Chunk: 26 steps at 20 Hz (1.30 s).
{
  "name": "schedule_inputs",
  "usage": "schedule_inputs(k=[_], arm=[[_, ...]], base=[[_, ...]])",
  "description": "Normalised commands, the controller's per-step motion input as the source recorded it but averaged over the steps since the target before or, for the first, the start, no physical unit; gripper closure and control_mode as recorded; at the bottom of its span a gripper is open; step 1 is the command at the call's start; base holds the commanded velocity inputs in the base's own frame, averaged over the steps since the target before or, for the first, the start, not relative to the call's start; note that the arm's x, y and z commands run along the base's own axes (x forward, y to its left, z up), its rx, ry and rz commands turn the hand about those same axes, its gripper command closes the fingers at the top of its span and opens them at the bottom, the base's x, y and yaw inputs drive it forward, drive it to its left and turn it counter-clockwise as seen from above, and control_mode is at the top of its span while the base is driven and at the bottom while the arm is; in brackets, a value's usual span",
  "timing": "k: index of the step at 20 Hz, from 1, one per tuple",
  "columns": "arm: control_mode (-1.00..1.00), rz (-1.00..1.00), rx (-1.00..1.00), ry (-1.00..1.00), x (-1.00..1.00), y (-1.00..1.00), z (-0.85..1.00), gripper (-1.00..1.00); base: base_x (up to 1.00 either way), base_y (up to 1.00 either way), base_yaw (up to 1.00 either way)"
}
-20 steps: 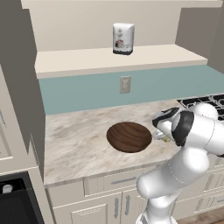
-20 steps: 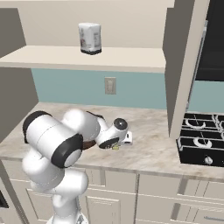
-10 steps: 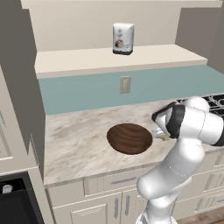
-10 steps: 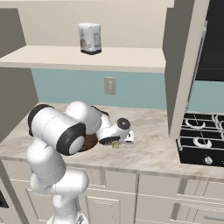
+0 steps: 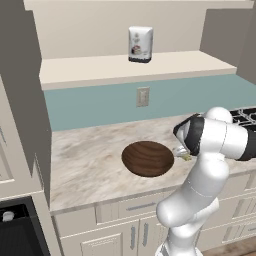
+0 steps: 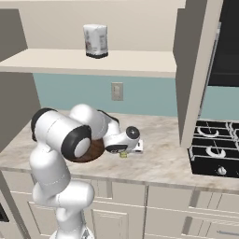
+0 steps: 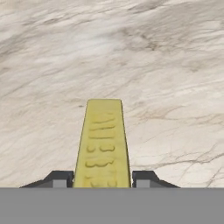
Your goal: Pick the egg and butter from the fridge and place them by the bowl for mixing.
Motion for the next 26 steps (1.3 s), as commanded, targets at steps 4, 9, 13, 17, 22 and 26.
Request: schedule_inputs(k=[4, 9, 13, 17, 22, 26], arm=[[-1.0, 0.0, 0.0, 0.0, 0.07, 0.06, -0.08, -1.0], [-1.0, 0.0, 0.0, 0.0, 0.01, 0.0, -0.01, -1.0], [-1.0, 0.0, 0.0, 0.0, 0.0, 0.0, 0.0, -1.0], [-1.0, 0.0, 0.0, 0.0, 0.0, -0.01, 0.1, -1.0], [-1.0, 0.0, 0.0, -0.04, -0.01, -0.08, 0.26, -1.0], [-1.0, 0.0, 0.0, -0.02, -0.06, -0.14, 0.37, -1.0]], base=[[0.0, 0.0, 0.0], [0.0, 0.0, 0.0], [0.0, 0.0, 0.0], [0.0, 0.0, 0.0], [0.0, 0.0, 0.0], [0.0, 0.0, 0.0]])
